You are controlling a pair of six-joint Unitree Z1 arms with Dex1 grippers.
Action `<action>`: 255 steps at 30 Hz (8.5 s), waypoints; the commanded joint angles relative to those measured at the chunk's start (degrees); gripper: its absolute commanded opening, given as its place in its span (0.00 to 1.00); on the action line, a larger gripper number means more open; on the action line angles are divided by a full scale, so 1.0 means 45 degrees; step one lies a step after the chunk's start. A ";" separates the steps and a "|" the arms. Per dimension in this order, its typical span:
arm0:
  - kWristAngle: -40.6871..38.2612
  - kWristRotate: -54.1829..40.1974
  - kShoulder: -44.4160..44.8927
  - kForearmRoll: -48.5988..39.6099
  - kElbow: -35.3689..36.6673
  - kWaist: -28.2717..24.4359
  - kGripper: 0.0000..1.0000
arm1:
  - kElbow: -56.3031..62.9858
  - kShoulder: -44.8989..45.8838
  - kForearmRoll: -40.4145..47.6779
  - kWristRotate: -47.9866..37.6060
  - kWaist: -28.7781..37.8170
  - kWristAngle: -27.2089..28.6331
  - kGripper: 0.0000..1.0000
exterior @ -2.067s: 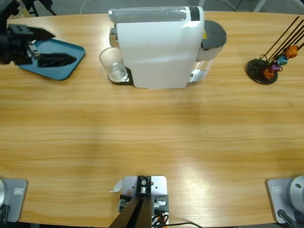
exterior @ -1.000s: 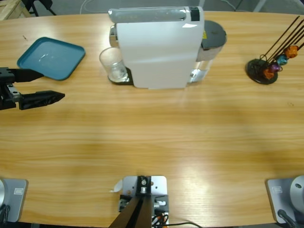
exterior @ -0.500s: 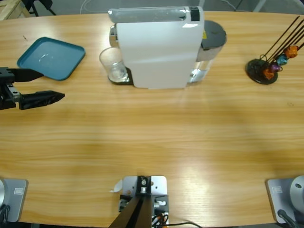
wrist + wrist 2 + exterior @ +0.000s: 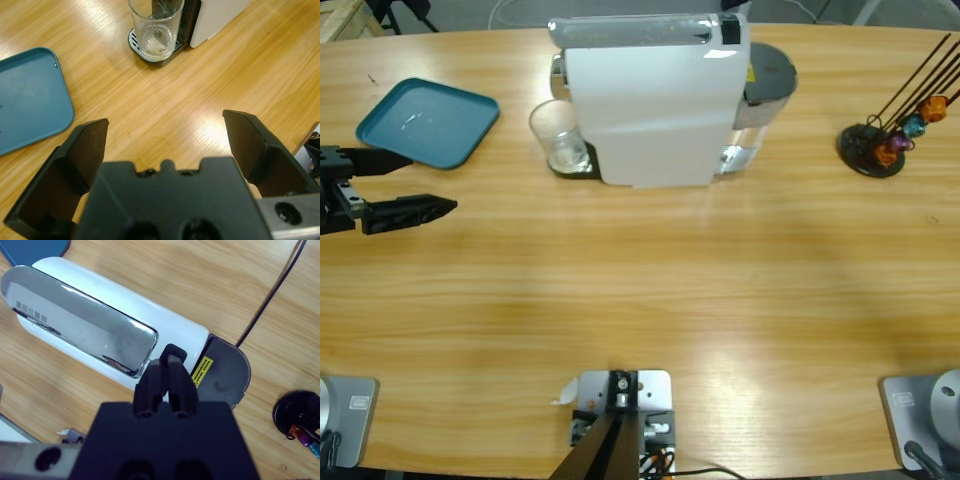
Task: Pour coffee
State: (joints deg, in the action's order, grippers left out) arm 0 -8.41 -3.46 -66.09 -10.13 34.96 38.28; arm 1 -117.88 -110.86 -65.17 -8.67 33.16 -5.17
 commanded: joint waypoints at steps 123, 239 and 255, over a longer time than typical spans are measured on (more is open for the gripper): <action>-0.0604 -0.0544 0.1820 -0.1147 -0.0598 0.0184 1.00 | 1.5667 1.1389 0.7294 0.0299 0.1698 -0.0446 1.00; -0.5710 -0.7138 -0.4832 0.2376 0.0980 -0.4019 1.00 | 1.4472 0.9713 0.5630 0.1713 0.0171 -0.1532 1.00; -0.6179 -0.7184 -0.7489 0.4509 0.1906 -0.3590 1.00 | 1.4577 0.9186 0.5478 0.1713 0.0206 -0.1809 1.00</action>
State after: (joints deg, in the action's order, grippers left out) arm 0 -33.93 -35.15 -94.11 4.42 42.80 21.37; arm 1 -52.98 -66.77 -40.02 -1.79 34.61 -12.33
